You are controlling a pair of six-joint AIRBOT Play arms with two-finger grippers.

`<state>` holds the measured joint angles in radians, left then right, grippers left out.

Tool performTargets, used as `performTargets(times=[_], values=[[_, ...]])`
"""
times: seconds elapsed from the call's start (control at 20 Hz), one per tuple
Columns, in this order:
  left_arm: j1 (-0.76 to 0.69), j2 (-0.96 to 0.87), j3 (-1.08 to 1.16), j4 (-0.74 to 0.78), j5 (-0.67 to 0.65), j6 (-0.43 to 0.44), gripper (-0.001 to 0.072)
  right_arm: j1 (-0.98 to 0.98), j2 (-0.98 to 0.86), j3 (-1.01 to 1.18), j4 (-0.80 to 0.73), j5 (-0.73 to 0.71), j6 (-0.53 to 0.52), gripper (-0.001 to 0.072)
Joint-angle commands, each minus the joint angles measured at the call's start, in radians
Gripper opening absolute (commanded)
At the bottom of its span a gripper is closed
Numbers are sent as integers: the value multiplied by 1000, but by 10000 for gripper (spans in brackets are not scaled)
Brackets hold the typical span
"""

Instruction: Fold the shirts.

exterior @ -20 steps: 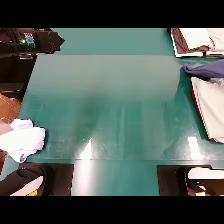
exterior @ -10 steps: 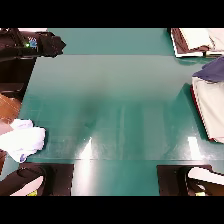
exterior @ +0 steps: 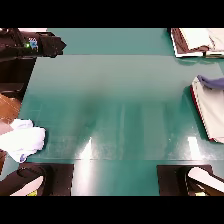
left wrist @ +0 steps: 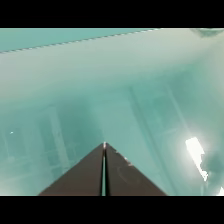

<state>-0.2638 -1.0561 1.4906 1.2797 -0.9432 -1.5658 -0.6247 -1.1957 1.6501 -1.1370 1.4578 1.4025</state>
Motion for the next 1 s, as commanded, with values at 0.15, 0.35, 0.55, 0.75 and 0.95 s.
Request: performTargets(times=[0.15, 0.35, 0.55, 0.75, 0.95], values=[[0, 1, 0, 0, -2, 29, 31, -1, 95, -254, -371, 44, 15, 59], [0, 1, 0, 0, -4, 30, 31, -1, 121, -306, -572, 43, 84, 705], [0, 1, 0, 0, -8, 29, 32, 19, 121, -208, -472, 35, 101, 701], [0, 1, 0, 2, -8, 29, 31, 179, 121, -134, -108, 25, 101, 699], [0, 1, 0, -1, 28, 29, 32, 467, 121, -123, 29, -42, 100, 691]])
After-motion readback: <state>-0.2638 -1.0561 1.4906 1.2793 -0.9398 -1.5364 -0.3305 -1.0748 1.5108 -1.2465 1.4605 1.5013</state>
